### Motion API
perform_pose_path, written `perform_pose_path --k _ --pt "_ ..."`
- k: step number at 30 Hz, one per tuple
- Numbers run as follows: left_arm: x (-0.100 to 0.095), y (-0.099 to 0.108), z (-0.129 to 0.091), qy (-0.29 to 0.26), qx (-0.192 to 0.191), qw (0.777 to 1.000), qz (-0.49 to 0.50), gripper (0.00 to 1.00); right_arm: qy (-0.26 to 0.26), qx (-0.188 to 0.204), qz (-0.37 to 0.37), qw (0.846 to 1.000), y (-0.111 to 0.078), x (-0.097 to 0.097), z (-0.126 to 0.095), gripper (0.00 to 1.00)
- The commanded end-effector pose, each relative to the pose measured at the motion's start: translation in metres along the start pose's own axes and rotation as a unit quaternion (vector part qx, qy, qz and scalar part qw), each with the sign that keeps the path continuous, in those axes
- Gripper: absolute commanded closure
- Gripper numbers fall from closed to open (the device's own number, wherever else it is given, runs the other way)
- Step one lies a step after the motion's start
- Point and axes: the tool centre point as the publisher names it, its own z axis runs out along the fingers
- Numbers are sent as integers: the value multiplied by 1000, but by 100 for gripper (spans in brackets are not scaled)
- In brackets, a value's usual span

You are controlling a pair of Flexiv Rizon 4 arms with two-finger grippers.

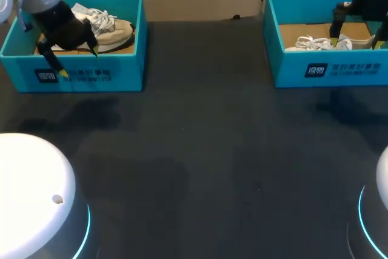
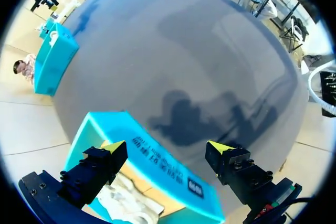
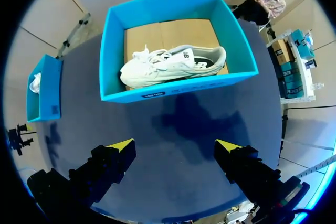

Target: Take the shoe out of the shoebox, open the shoe tongue, remove and reinsert the insole, then place the shoe into the shoebox

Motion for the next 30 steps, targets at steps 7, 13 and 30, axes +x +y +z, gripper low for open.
perform_pose_path --k 7,13,30 --pt "-16 60 -29 -11 3 1000 17 0 1 -1 0 1000 -1 0 0 0" --pt "-23 92 -41 -5 0 998 63 0 1 -1 0 1000 -1 0 0 0" --pt "-32 156 -79 18 -36 995 95 0 1 -1 0 1000 -1 0 0 0"
